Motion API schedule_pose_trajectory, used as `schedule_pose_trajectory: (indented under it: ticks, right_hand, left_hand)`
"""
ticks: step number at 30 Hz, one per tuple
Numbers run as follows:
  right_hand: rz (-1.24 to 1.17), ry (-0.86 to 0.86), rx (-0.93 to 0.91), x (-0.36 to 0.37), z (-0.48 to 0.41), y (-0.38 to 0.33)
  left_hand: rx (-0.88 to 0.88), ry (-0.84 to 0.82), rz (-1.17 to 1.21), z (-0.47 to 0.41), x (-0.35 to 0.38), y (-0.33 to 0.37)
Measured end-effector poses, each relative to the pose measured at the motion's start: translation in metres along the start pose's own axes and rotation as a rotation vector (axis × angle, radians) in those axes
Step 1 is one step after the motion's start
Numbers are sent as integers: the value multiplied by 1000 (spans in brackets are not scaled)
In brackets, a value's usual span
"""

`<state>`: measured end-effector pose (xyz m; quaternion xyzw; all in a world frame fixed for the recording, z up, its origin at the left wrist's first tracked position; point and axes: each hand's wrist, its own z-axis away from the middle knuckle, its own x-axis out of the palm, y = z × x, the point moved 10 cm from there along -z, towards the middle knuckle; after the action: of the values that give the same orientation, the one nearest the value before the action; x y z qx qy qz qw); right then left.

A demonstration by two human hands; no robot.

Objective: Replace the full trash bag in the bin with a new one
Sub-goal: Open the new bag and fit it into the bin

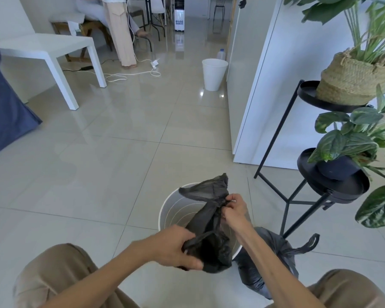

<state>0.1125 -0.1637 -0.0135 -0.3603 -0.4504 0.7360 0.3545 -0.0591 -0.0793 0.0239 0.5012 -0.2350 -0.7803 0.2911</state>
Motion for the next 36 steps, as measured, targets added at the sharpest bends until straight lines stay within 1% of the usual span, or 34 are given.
schedule_pose_trajectory:
  ticks: [1, 2, 3, 4, 5, 6, 7, 8, 9, 10, 11, 12, 14, 16, 18, 20, 21, 23, 24, 26, 28, 29, 30, 32, 33, 36]
  right_hand:
    - [0, -19, 4, 1, 0, 0]
    - [-1, -31, 1, 3, -1, 0]
    - [-2, -38, -5, 4, 1, -1]
    - [-9, -38, -14, 5, 1, -2]
    - [-24, -36, -17, 7, 2, -4]
    - [-38, -36, -19, 8, 3, -5]
    - [-47, -39, -23, 10, 4, -5]
    - [-58, -52, -27, 13, 5, -6]
    - [-64, -66, -30, 15, 6, -6]
    - [-85, -81, -31, 18, 7, -7]
    - [-119, -91, -24, 19, 9, -7]
    - [-189, -102, -3, 20, 10, -7]
    - [-328, -125, 31, 20, 13, -3]
    - [-358, -155, 23, 19, 16, -1]
    - [-305, -183, 10, 17, 21, 3]
    - [-238, -223, -9, 25, 27, 4]
    - [-188, -215, -32, 26, 28, 4]
    - [-100, -163, -62, 23, 27, 2]
    - [-51, -140, -82, 19, 26, 0]
    - [125, -67, -193, 4, 24, -12]
    - [435, 7, -387, -7, 22, -27]
    - [588, 16, -452, -9, 20, -32]
    - [724, 5, -469, -11, 19, -37]
    - [935, -15, -418, -19, 13, -38]
    - [999, -3, -388, -25, 12, -40]
    - [1038, 82, -279, -44, 8, -43]
  left_hand:
    - [-41, -133, -13, 6, 2, -3]
    - [-80, -196, 12, 10, -4, -6]
    - [-105, -165, 80, 12, -19, -5]
    - [-130, -52, 170, 12, -41, -3]
    - [-147, 97, 262, 9, -62, -3]
    - [-134, 235, 302, 5, -79, -1]
    - [-105, 315, 259, -2, -87, 4]
    - [-75, 319, 180, -12, -84, 10]
    - [-47, 278, 108, -25, -72, 13]
    - [-34, 238, 58, -37, -59, 13]
    - [-22, 232, 44, -48, -48, 10]
    - [-26, 258, 64, -56, -42, 6]
    - [-73, 404, 139, -61, -44, -7]
    - [-157, 550, 244, -57, -48, -25]
    - [-182, 617, 326, -51, -47, -30]
    - [-182, 648, 417, -48, -47, -28]
    - [-194, 678, 461, -47, -49, -31]
    - [-252, 735, 434, -41, -58, -39]
    - [-271, 755, 353, -37, -65, -44]
    - [-304, 718, 137, -32, -75, -53]
    - [-350, 637, -40, -28, -82, -59]
    - [-372, 588, -102, -27, -84, -62]
    - [-383, 533, -158, -27, -85, -63]
    - [-379, 399, -320, -26, -84, -61]
    - [-365, 339, -405, -27, -82, -62]
    - [-376, 217, -528, -23, -75, -69]
